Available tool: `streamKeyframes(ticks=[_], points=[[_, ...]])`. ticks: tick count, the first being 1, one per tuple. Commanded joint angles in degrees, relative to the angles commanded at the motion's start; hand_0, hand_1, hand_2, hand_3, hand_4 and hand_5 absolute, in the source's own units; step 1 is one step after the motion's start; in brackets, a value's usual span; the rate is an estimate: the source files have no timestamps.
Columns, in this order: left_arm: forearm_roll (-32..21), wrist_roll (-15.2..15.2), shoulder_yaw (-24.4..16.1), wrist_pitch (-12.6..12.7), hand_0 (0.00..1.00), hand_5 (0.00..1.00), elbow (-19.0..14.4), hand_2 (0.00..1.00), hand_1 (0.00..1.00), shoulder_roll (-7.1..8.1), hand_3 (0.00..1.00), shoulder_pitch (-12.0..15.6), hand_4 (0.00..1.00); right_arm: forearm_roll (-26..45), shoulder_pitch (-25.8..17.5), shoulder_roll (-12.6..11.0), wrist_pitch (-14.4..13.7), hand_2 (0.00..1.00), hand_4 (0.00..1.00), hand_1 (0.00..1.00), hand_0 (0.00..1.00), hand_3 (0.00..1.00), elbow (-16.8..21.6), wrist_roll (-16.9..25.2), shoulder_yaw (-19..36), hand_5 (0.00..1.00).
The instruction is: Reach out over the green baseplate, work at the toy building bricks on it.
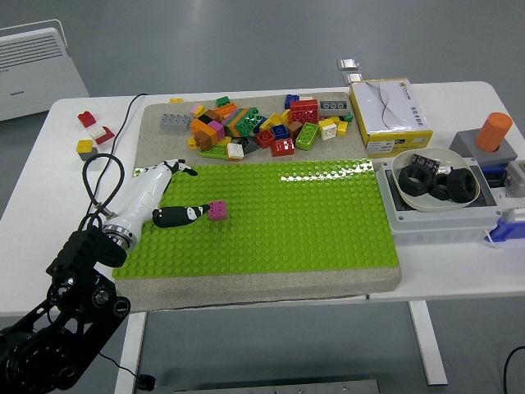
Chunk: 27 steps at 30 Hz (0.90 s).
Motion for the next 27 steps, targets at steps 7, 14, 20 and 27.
streamKeyframes(ticks=[7, 14, 20, 27], points=[[8.5, 0.1, 4.0, 1.7, 0.987, 0.998, 0.3, 0.914, 0.917, -0.60, 0.661, -0.2, 0.803, 0.0, 0.2, 0.2, -0.1, 0.731, 0.765, 0.666, 0.666, 0.756, 0.0, -0.1, -1.2, 0.977], [8.5, 0.0, 5.1, 2.5, 0.993, 0.998, 6.6, 0.926, 0.930, -1.78, 0.672, -2.0, 0.800, 0.0, 0.3, 0.3, -0.1, 0.730, 0.765, 0.663, 0.666, 0.756, 0.0, -0.2, -1.5, 0.975], [8.5, 0.1, 5.1, 2.2, 0.993, 0.998, 10.4, 0.925, 0.928, -2.86, 0.673, -2.2, 0.796, 0.0, 0.3, 0.2, -0.1, 0.729, 0.763, 0.662, 0.666, 0.757, 0.0, -0.1, -1.6, 0.971], [8.5, 0.6, 5.8, 1.4, 0.991, 0.998, 11.5, 0.925, 0.927, -3.33, 0.672, -2.5, 0.796, 0.0, 0.5, 0.1, -0.1, 0.728, 0.763, 0.662, 0.666, 0.757, 0.0, -0.2, -1.8, 0.971]])
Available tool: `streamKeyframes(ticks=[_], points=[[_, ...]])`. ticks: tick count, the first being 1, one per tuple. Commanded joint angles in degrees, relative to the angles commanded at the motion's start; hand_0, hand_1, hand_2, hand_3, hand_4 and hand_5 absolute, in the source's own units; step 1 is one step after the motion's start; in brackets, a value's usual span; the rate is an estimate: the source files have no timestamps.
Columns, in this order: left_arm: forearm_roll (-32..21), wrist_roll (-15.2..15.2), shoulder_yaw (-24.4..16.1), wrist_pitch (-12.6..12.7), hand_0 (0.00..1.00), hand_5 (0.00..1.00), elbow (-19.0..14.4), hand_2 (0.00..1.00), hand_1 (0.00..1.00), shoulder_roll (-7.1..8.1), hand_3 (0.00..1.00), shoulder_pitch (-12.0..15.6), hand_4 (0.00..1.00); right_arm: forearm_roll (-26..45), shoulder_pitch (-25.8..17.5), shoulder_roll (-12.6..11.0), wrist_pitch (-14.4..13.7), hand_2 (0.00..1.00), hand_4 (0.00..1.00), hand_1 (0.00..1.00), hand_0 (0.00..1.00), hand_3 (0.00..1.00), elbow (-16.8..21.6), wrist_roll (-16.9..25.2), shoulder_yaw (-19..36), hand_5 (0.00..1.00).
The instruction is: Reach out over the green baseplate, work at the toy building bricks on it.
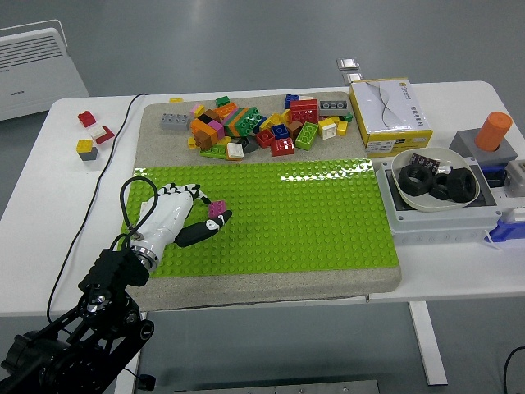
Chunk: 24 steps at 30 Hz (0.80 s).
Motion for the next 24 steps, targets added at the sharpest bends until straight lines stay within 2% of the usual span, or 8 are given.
streamKeyframes(ticks=[24], points=[[0.0, 0.1, 2.0, -0.3, 0.997, 0.998, 3.1, 0.926, 0.932, -0.69, 0.665, -1.7, 0.791, 1.0, 0.2, 0.0, -0.1, 0.727, 0.760, 0.664, 0.666, 0.756, 0.0, -0.1, -1.1, 0.966]])
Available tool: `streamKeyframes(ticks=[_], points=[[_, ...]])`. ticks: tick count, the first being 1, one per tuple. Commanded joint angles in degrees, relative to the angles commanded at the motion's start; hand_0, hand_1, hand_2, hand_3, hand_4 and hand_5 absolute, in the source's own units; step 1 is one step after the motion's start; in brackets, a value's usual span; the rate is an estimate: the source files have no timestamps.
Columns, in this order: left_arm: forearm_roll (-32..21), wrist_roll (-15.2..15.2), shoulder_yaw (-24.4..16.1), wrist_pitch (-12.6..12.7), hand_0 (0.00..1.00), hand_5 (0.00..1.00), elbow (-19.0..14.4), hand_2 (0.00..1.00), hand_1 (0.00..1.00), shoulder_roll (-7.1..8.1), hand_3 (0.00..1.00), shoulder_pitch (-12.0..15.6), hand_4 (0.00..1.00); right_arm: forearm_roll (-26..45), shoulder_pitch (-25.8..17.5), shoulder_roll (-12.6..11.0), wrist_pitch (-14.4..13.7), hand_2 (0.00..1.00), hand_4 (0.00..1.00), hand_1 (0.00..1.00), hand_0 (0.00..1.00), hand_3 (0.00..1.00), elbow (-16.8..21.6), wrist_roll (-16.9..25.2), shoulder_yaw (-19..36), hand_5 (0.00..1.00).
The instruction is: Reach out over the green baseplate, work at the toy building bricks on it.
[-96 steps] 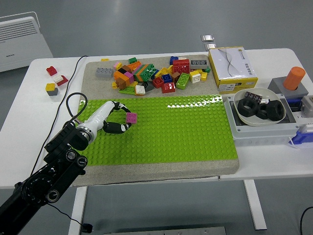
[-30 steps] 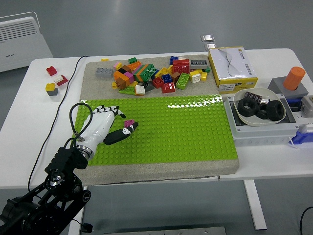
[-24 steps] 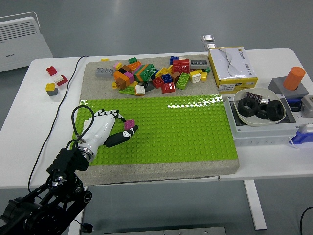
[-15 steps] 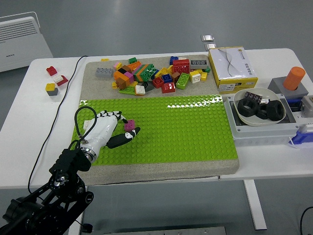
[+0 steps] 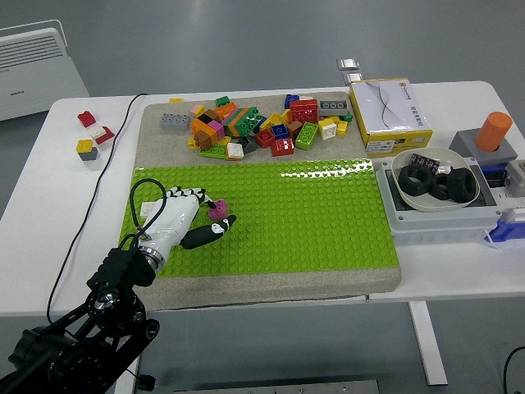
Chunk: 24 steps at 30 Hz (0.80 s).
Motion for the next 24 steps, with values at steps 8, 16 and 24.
streamKeyframes(ticks=[8, 16, 24], points=[[0.0, 0.0, 0.6, -0.2, 0.994, 0.998, -0.1, 0.926, 0.932, -0.04, 0.662, 0.0, 0.789, -0.1, 0.0, 0.0, 0.0, 0.727, 0.759, 0.663, 0.666, 0.755, 0.0, 0.0, 0.0, 0.964], [0.0, 0.1, 1.4, -0.1, 0.993, 0.998, -0.2, 0.927, 0.932, 0.13, 0.663, -0.2, 0.789, -0.1, 0.1, 0.0, 0.0, 0.727, 0.760, 0.665, 0.666, 0.755, 0.0, 0.0, 0.0, 0.966], [0.0, 0.3, 2.1, 0.0, 0.994, 0.998, 0.6, 0.927, 0.932, 0.05, 0.664, -0.5, 0.788, 0.0, 0.0, 0.1, 0.0, 0.727, 0.758, 0.665, 0.666, 0.755, 0.0, 0.0, -0.2, 0.964]])
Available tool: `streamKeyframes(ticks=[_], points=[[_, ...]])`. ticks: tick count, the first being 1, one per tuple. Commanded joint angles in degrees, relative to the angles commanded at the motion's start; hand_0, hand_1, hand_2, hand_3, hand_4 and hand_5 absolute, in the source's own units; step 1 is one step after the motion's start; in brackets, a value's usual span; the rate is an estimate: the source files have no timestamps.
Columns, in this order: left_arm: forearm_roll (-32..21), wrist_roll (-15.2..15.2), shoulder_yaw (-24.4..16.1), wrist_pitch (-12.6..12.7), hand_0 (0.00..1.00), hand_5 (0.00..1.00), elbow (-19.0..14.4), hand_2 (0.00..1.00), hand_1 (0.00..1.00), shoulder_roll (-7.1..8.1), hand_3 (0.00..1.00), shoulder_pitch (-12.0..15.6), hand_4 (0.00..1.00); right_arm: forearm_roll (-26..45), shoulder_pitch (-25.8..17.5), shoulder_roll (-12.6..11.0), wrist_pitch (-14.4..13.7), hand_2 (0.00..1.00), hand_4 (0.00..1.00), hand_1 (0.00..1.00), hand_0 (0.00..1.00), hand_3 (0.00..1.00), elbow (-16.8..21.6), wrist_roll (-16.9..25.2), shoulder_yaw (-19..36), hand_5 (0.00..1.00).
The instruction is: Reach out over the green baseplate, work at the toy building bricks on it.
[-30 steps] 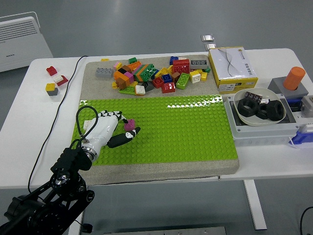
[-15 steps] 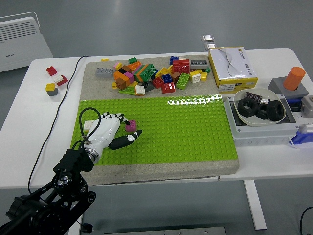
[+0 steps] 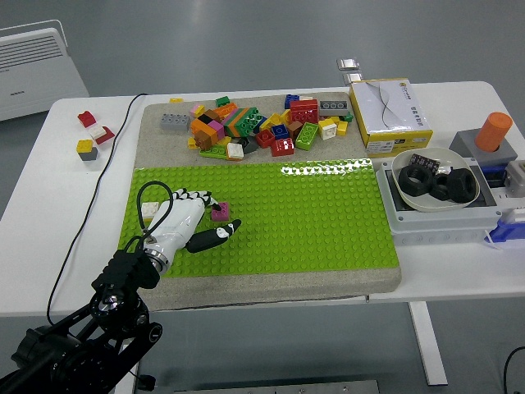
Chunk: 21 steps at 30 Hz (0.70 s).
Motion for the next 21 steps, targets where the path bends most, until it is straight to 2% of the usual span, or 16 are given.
streamKeyframes(ticks=[15, 19, 20, 21], points=[[0.0, -0.2, -1.2, 0.1, 0.990, 0.998, 1.9, 0.927, 0.932, -1.07, 0.662, 0.2, 0.786, 1.1, 0.0, 0.0, 0.0, 0.727, 0.757, 0.663, 0.666, 0.753, 0.0, -0.1, -1.1, 0.962], [0.0, 0.5, -1.4, -0.6, 0.990, 0.998, -0.1, 0.927, 0.932, -1.42, 0.662, 0.8, 0.786, 1.8, -0.1, -0.1, -0.1, 0.727, 0.757, 0.663, 0.666, 0.753, 0.0, -0.1, -1.9, 0.962], [0.0, 0.8, -1.4, -0.7, 0.989, 0.952, -1.0, 0.924, 0.931, -1.41, 0.659, 0.9, 0.779, 2.1, -0.2, -0.1, -0.1, 0.729, 0.758, 0.664, 0.666, 0.754, 0.0, -0.1, -2.2, 0.960], [0.0, 0.9, -1.5, -0.8, 0.989, 0.952, -1.7, 0.924, 0.931, -1.38, 0.659, 1.0, 0.779, 2.2, -0.2, -0.1, -0.1, 0.729, 0.758, 0.664, 0.666, 0.754, 0.0, -0.1, -2.5, 0.960]])
